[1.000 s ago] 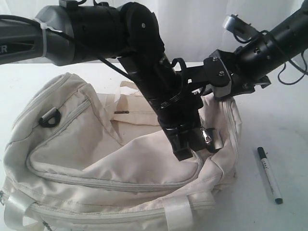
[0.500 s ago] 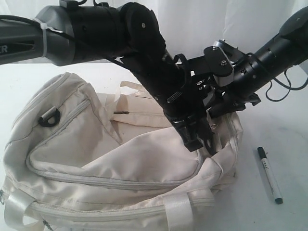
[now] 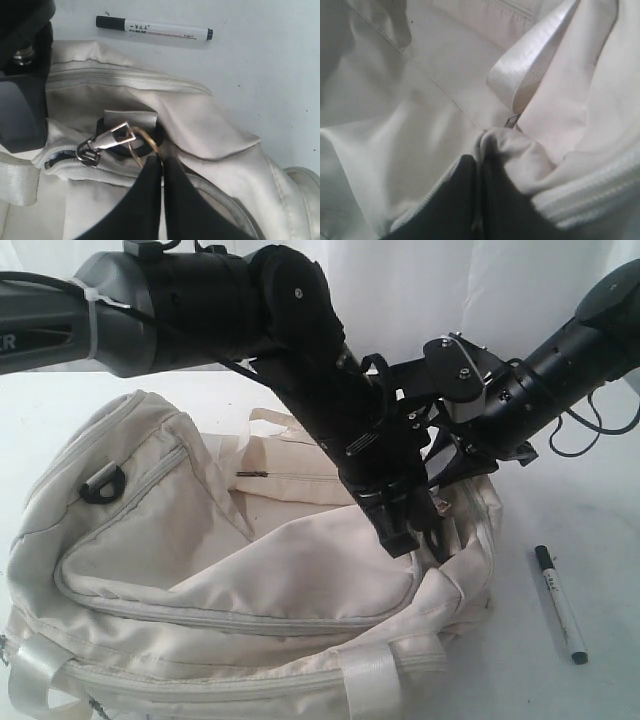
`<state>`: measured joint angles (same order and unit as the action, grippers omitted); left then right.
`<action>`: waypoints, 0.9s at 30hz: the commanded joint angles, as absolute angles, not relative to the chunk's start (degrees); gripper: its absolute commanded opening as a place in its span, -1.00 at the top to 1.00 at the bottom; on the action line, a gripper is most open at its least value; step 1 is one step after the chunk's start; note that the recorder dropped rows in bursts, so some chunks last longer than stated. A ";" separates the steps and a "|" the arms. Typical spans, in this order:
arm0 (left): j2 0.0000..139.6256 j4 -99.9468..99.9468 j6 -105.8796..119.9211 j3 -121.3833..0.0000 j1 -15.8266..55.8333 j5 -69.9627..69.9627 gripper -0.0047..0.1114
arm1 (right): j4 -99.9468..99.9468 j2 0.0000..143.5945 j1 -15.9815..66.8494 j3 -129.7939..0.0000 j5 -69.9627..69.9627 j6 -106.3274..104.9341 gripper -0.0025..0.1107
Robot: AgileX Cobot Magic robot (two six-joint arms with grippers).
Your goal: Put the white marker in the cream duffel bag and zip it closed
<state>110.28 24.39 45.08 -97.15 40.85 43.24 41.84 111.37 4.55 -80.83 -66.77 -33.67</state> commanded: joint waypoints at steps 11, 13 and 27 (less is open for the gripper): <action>109.52 25.35 44.95 -96.72 41.33 62.13 0.92 | 47.98 115.09 4.56 -80.54 -61.68 -37.43 0.96; 109.52 25.35 44.95 -96.72 41.33 64.92 0.92 | 48.09 115.20 4.56 -80.54 -61.57 -37.43 0.96; 108.57 28.31 42.02 -96.61 41.33 69.96 0.92 | 48.11 115.21 1.97 -83.54 -58.90 -37.31 0.96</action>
<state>110.25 24.86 42.72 -97.15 40.64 63.51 47.91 114.88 4.10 -82.32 -64.91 -36.55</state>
